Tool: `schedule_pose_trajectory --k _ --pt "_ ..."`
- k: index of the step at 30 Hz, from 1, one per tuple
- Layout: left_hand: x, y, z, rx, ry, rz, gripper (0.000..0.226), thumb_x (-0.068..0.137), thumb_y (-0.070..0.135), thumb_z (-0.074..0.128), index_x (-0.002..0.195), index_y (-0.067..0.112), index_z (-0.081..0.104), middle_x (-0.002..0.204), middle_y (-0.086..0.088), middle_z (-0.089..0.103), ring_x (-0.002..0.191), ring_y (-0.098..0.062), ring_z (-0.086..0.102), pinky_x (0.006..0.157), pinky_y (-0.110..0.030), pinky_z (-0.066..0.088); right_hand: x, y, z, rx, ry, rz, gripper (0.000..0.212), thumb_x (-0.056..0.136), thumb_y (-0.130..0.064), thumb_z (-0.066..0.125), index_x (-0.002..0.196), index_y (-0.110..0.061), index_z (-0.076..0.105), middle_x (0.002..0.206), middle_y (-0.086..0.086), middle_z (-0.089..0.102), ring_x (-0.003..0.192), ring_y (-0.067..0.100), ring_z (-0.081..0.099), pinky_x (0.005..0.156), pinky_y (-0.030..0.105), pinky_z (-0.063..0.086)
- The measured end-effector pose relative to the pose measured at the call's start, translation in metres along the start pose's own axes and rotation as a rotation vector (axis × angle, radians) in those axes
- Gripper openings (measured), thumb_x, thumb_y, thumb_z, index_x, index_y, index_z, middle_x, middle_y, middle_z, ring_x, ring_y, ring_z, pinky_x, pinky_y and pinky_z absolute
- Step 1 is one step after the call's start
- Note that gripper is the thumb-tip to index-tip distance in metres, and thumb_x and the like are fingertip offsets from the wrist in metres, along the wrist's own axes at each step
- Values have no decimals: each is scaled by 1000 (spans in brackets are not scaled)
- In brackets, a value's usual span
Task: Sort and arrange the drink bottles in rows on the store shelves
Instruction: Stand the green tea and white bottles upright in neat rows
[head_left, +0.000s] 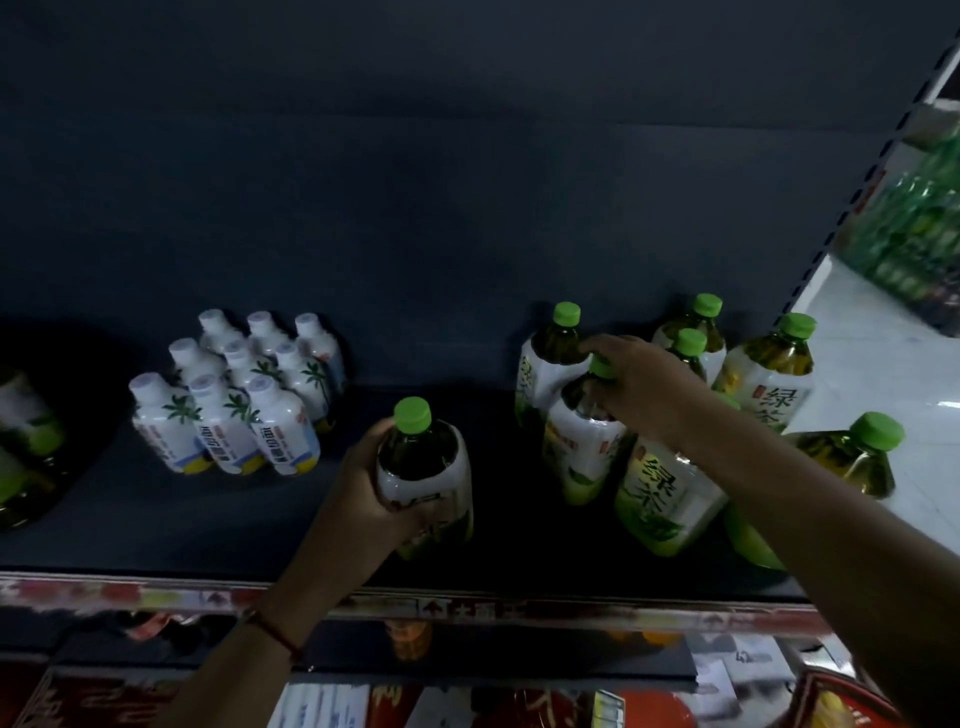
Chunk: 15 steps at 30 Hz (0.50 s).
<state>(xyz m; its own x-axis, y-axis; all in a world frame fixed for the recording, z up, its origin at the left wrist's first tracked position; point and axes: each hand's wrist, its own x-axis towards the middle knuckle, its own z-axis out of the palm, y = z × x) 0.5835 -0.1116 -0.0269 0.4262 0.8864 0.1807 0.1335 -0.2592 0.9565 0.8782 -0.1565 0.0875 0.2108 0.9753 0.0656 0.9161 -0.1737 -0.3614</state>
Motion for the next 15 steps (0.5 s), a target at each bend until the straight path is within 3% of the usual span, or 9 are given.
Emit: schedule_pose_trajectory --k 4,7,10,13,15 --pt "-3 -5 -14 -13 -17 -6 90 62 40 94 139 36 48 136 1 59 123 -21 59 98 -51 51 6 -9 3 13 25 79 37 92 -31 58 129 -25 57 98 -8 59 75 3 57 60 22 42" --pt "-4 -3 -18 20 -54 15 86 66 38 91 139 36 48 135 3 60 124 -18 59 100 -48 50 23 -23 3 -118 86 56 51 90 -52 49 131 -22 54 124 5 55 107 25 58 83 35 49" --pt "-5 -5 -23 39 -65 -2 91 62 57 87 141 49 41 141 10 51 130 -11 52 105 -48 45 55 -42 -1 -173 90 104 59 91 -54 50 139 -18 46 137 11 52 123 33 51 97 41 45" --pt "-6 -6 -29 71 -84 4 91 56 63 87 133 65 38 141 19 48 131 -4 48 107 -45 44 85 -50 2 -268 -43 284 65 93 -54 50 142 -13 43 139 12 51 124 33 52 99 43 46" --pt "-6 -6 -31 54 -108 3 92 53 66 87 130 70 37 142 19 47 130 -3 48 107 -44 45 94 -50 7 -266 -36 314 55 92 -48 55 130 -9 54 123 12 60 110 31 59 89 41 51"
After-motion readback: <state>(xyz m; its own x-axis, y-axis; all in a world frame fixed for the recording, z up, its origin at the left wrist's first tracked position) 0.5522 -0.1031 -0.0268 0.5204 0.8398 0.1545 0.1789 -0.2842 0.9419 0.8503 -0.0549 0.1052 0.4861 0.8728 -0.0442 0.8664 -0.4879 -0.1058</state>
